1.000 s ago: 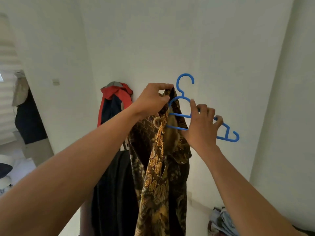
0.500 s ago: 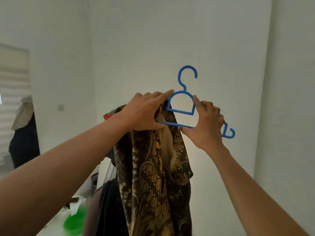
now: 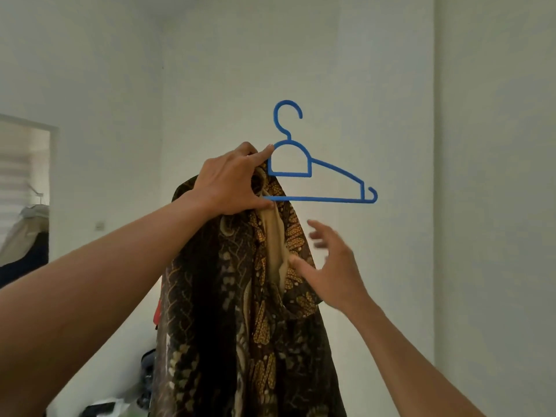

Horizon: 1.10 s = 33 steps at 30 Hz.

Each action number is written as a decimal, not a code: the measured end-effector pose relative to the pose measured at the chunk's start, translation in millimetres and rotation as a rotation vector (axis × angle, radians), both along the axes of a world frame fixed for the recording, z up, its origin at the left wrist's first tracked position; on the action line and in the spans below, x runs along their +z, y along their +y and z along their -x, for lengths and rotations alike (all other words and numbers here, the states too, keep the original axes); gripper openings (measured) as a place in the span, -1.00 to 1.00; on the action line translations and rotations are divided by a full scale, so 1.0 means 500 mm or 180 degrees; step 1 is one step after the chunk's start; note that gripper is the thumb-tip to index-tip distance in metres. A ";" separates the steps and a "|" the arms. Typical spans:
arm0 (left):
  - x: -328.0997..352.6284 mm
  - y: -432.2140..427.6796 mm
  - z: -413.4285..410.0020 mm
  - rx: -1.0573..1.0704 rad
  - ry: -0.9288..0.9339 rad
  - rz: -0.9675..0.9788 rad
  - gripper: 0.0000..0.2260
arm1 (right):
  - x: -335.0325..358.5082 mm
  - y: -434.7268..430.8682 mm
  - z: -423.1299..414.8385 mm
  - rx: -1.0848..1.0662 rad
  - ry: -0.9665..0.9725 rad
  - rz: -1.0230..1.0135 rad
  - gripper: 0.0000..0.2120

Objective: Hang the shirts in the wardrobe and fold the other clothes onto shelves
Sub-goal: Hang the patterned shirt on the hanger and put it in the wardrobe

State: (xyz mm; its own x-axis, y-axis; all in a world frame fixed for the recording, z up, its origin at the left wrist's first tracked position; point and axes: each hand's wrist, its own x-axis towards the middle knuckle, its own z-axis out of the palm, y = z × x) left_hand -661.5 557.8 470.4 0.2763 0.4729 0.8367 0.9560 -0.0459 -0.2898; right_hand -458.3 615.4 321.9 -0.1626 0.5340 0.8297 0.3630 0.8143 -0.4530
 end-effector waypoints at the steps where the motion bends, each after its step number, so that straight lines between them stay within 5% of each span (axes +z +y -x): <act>1: 0.006 -0.013 0.012 -0.0002 -0.0031 -0.0027 -0.05 | -0.019 -0.020 0.008 0.0254 -0.0004 0.0223 -0.40; 7: 0.033 -0.090 0.092 -0.0134 -0.0251 0.0052 -0.04 | -0.011 -0.075 0.007 0.0874 0.1234 0.0634 -0.60; 13: 0.008 -0.129 0.171 -0.0581 -0.0419 0.0470 -0.02 | 0.080 -0.104 -0.021 0.0652 0.1930 0.0609 -0.45; 26: -0.069 -0.131 0.190 -0.0893 -0.0747 0.0175 0.16 | 0.115 -0.126 -0.028 0.0187 0.1437 0.0074 -0.60; 33: -0.078 -0.132 0.199 -0.0687 -0.0652 0.0062 0.17 | 0.117 -0.097 -0.069 0.0471 0.1097 0.0678 -0.65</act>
